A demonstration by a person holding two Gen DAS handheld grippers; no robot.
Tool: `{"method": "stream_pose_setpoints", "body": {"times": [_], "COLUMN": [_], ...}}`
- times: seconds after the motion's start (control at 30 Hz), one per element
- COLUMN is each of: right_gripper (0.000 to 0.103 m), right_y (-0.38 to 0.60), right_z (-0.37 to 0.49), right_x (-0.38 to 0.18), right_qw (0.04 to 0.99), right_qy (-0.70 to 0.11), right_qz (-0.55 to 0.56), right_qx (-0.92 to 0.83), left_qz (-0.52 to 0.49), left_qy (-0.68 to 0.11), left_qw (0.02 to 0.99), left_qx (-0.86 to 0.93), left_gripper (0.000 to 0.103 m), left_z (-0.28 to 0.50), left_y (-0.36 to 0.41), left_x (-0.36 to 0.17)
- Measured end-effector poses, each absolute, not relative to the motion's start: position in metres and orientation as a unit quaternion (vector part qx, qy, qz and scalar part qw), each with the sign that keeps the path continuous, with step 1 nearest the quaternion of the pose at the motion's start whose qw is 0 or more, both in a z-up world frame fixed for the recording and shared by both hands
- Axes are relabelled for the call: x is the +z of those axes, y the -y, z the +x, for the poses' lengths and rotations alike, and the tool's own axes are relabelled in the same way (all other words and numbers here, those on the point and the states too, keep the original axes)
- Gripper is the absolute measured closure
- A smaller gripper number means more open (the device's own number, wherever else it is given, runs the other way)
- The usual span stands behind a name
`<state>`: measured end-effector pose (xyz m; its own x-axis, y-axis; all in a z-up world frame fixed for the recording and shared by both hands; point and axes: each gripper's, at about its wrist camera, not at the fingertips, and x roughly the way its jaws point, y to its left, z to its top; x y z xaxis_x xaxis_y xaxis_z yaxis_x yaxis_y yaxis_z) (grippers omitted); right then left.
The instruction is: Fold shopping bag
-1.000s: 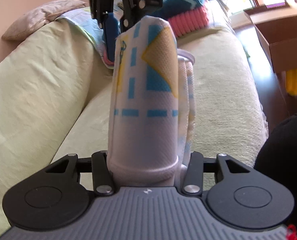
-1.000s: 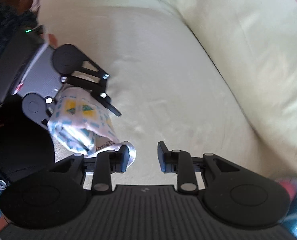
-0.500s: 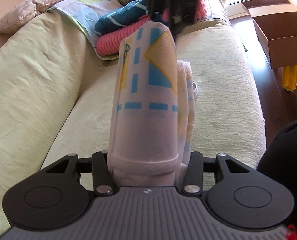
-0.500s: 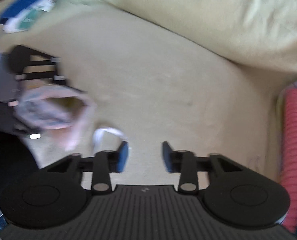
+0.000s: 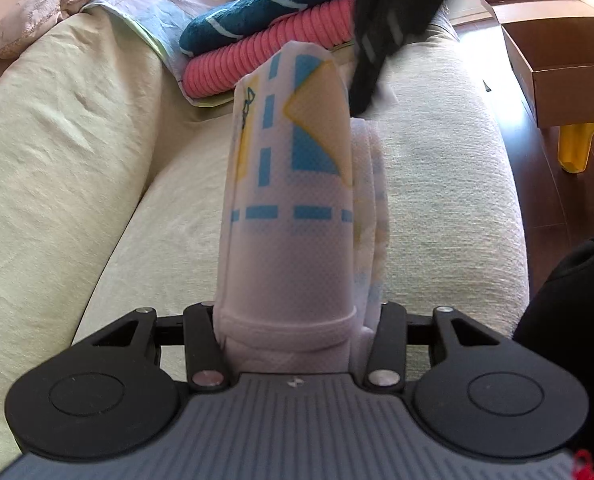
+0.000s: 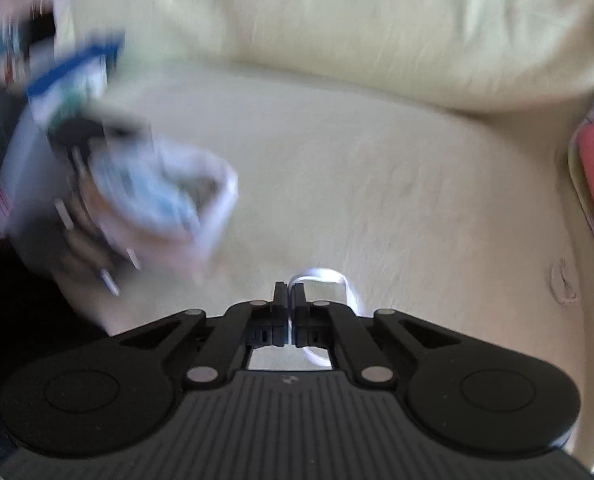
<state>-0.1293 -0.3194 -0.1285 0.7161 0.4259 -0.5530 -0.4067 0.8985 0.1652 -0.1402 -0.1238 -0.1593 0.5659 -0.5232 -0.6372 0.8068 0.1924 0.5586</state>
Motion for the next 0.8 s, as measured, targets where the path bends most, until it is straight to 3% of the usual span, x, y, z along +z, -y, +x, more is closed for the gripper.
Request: {"method": "stream_pose_setpoints", "body": {"times": [0.13, 0.27, 0.37, 0.8], "right_gripper": [0.103, 0.102, 0.102, 0.101], "right_y": [0.342, 0.363, 0.373, 0.338], "right_z": [-0.130, -0.103, -0.075, -0.002], "right_x": [-0.105, -0.127, -0.143, -0.136], "right_qw": [0.901, 0.838, 0.795, 0.687], "right_qy": [-0.280, -0.290, -0.310, -0.457], "right_qz": [0.152, 0.306, 0.359, 0.287], "right_qx": [0.294, 0.346, 0.379, 0.487], "left_qz": [0.447, 0.449, 0.458, 0.521], "left_qy": [-0.143, -0.127, -0.119, -0.058], "left_qw": [0.766, 0.764, 0.759, 0.731], "left_qx": [-0.440, -0.445, -0.447, -0.437], "left_gripper": [0.053, 0.053, 0.053, 0.053], "left_z": [-0.140, -0.142, -0.144, -0.166], "left_y": [0.117, 0.113, 0.112, 0.114], "left_x": [-0.162, -0.165, -0.166, -0.180]}}
